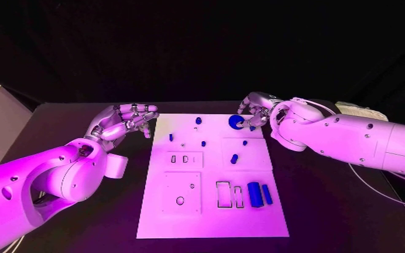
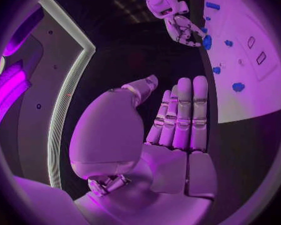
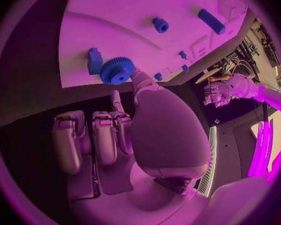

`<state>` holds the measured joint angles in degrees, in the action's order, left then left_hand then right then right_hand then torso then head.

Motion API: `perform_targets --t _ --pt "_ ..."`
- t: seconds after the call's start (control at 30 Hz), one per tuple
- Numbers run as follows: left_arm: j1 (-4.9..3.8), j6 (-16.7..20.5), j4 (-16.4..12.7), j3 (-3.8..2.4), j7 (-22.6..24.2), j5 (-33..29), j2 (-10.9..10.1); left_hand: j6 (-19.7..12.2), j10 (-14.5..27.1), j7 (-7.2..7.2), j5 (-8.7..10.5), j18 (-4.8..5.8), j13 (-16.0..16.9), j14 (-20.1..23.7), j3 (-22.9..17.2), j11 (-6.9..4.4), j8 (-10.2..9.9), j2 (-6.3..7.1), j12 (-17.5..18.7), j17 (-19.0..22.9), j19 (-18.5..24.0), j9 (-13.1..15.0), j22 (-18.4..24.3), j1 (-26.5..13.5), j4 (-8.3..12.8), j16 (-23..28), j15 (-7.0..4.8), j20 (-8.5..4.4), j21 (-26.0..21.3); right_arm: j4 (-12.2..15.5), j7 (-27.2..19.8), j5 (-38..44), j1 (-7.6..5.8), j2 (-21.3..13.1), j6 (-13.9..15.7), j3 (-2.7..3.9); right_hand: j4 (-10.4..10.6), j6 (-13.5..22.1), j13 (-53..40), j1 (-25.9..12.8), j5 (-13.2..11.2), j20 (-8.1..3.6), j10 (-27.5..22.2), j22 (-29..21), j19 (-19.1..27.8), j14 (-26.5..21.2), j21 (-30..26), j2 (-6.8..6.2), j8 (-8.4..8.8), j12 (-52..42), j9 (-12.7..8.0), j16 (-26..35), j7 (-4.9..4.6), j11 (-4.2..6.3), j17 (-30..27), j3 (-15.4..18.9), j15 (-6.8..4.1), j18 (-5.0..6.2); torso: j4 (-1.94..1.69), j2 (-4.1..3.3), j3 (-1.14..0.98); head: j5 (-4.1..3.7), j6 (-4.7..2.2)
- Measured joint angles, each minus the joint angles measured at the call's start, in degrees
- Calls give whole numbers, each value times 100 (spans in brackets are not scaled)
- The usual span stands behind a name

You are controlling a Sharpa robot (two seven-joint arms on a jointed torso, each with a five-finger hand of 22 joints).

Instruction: Assemble the parts on the task board

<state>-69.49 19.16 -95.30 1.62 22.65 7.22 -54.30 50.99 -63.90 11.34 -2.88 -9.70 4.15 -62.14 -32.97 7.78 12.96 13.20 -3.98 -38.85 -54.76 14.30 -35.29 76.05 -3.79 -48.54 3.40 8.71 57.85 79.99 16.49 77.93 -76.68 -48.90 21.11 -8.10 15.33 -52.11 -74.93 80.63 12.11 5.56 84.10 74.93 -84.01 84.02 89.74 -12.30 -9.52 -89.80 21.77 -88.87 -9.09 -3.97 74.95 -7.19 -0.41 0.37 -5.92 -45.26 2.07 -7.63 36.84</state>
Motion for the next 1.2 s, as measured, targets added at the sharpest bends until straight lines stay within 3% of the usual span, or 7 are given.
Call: perform_targets --t 0.83,1.2 --pt "0 -7 10 0 -5 -2 1 0 0 0 0 0 4 0 0 0 0 -23 -33 0 30 7 -15 -23 0 -24 0 30 44 -324 105 154 69 225 -58 -11 16 0 2 44 32 0 0 -2 0 0 0 45 -22 0 -2 0 0 1 -2 16 0 1 3 7 -4 26 51" --pt "0 -8 14 0 -8 -2 2 0 0 0 0 0 4 0 0 0 0 -23 -33 0 30 7 -15 -23 0 -23 0 30 44 -352 100 138 79 260 -138 -8 49 0 3 104 226 -1 0 -2 0 0 0 106 -67 0 -2 0 0 1 -2 -17 0 1 5 9 -5 30 60"
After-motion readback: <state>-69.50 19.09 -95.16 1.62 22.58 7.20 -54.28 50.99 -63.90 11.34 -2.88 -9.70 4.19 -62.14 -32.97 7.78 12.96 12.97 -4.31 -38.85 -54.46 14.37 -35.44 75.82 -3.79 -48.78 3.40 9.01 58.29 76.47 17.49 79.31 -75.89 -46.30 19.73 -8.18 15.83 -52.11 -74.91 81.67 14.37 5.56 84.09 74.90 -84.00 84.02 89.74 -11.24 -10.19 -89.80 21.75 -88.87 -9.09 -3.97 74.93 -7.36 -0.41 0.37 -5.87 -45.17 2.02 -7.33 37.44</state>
